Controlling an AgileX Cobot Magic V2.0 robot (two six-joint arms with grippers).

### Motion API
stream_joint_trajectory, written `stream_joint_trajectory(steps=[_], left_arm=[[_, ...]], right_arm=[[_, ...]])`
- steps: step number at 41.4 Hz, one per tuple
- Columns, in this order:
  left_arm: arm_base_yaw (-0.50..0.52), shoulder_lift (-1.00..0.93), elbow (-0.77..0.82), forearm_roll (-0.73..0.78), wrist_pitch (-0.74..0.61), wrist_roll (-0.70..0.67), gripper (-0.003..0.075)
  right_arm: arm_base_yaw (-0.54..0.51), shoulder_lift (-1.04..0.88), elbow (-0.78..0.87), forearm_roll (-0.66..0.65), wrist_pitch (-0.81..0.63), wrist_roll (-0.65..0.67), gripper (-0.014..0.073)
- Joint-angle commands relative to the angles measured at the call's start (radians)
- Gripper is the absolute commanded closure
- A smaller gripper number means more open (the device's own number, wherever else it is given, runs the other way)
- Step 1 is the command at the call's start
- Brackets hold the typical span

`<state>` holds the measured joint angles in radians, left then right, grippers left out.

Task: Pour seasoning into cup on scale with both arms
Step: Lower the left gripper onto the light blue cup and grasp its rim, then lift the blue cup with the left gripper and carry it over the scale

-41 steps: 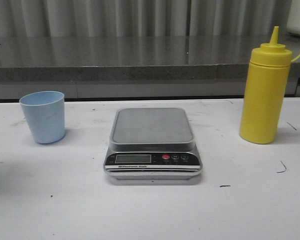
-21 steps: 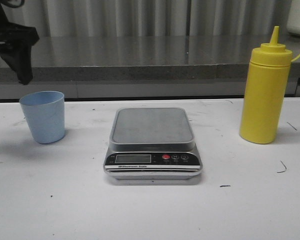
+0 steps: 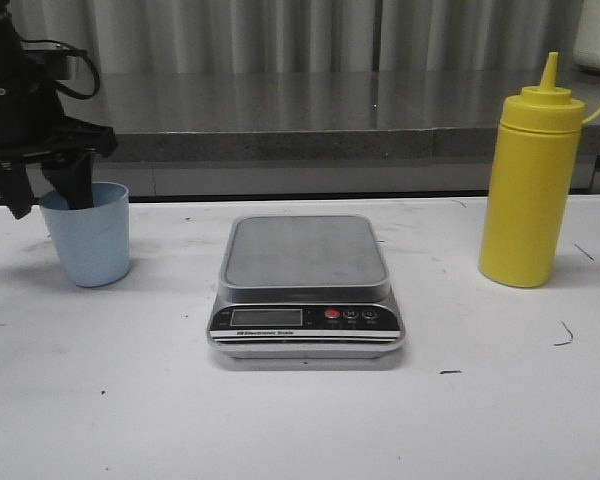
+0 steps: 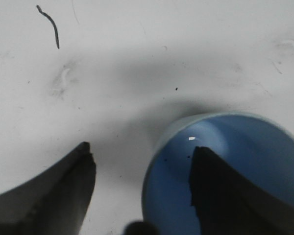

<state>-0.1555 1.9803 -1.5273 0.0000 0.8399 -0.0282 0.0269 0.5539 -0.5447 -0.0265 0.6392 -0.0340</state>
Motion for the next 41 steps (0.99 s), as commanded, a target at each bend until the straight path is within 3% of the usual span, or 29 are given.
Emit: stream_joint_trajectory(steps=[1, 12, 25, 41], left_arm=[[-0.008, -0.051, -0.031, -0.011, -0.039, -0.003, 0.0458], [-0.008, -0.053, -0.05, -0.011, -0.021, -0.003, 0.0737], [-0.056, -0.14, -0.173, -0.026, 0.054, -0.003, 0.074], [-0.305, -0.188, -0.247, -0.026, 0.095, -0.003, 0.074]], right_arm=[[-0.003, 0.008, -0.028, -0.017, -0.067, -0.011, 0.0085], [-0.003, 0.008, -0.028, -0.017, -0.067, -0.011, 0.0085], [-0.003, 0.008, -0.028, -0.017, -0.067, -0.011, 0.0085], [-0.003, 0.008, -0.028, -0.017, -0.067, -0.011, 0.0085]])
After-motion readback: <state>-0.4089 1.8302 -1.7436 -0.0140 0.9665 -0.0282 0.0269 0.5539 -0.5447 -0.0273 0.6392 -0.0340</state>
